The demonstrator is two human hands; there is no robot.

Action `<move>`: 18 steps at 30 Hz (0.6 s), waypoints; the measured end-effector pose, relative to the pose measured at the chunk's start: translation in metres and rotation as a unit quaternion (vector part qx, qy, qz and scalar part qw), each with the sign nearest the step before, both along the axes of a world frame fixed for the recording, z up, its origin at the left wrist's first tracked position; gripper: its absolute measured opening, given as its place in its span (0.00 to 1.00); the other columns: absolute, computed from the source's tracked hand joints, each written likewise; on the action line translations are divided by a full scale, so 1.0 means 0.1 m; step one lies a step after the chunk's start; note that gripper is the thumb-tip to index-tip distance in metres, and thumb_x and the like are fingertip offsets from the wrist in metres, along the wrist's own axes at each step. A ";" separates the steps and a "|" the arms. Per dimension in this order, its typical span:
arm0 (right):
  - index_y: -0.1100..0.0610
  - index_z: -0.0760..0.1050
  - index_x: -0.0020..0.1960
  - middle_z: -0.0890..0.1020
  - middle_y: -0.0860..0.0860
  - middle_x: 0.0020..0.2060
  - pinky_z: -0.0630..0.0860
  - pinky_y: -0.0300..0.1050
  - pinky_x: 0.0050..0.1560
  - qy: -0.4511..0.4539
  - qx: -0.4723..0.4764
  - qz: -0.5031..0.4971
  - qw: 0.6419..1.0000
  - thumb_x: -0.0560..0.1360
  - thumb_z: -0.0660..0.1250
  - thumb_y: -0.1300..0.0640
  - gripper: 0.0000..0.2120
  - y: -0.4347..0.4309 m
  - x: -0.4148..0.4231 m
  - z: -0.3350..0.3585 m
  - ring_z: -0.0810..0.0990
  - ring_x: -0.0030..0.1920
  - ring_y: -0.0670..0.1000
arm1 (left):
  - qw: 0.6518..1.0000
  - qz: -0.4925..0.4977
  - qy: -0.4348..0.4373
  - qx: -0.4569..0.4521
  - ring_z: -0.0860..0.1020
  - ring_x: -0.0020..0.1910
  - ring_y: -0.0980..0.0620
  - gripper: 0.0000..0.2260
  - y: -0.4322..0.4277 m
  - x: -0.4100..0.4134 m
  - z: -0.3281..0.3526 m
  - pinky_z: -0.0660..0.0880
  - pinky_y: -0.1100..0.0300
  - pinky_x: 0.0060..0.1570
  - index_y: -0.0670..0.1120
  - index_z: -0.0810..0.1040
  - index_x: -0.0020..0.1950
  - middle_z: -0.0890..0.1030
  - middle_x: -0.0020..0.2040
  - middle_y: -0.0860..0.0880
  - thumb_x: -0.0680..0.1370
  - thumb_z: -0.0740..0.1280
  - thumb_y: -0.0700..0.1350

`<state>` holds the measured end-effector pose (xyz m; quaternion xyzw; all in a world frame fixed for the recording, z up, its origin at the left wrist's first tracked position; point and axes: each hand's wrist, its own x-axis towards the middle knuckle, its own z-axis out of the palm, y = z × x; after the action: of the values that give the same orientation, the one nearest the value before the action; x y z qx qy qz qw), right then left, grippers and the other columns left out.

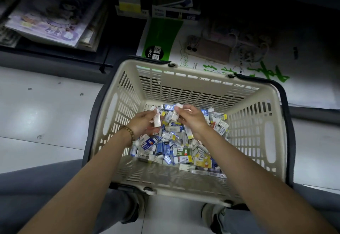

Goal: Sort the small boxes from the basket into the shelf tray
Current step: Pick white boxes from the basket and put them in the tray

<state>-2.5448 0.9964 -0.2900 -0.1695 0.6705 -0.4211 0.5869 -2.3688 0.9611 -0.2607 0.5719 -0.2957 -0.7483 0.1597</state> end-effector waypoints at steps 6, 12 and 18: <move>0.58 0.78 0.47 0.83 0.55 0.46 0.81 0.37 0.40 -0.037 0.010 0.072 0.997 0.75 0.68 0.57 0.05 0.09 0.19 0.07 0.83 0.40 0.48 | 0.988 -0.127 -0.026 -0.086 0.82 0.46 0.52 0.15 0.06 -0.08 -0.04 0.80 0.61 0.46 0.46 0.76 0.58 0.82 0.49 0.46 0.73 0.70 0.42; 0.59 0.76 0.60 0.78 0.56 0.59 0.78 0.48 0.53 0.241 0.017 0.182 0.953 0.77 0.66 0.55 0.13 0.01 -0.24 -0.21 0.80 0.52 0.55 | 0.999 -0.022 -0.029 0.028 0.79 0.44 0.49 0.11 0.00 -0.04 -0.15 0.79 0.67 0.32 0.41 0.72 0.56 0.75 0.57 0.38 0.75 0.67 0.35; 0.58 0.77 0.62 0.78 0.55 0.62 0.73 0.50 0.61 0.368 0.059 0.238 0.897 0.73 0.71 0.55 0.19 -0.12 -0.70 -0.50 0.77 0.60 0.57 | 0.996 -0.015 -0.028 0.081 0.80 0.42 0.47 0.13 -0.06 -0.09 -0.30 0.80 0.62 0.33 0.36 0.71 0.57 0.73 0.58 0.38 0.75 0.67 0.39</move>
<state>-2.6148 0.9849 -0.3404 -0.4317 0.8020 -0.1362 0.3897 -2.3776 0.9549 -0.2911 0.5995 -0.2469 -0.7556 0.0936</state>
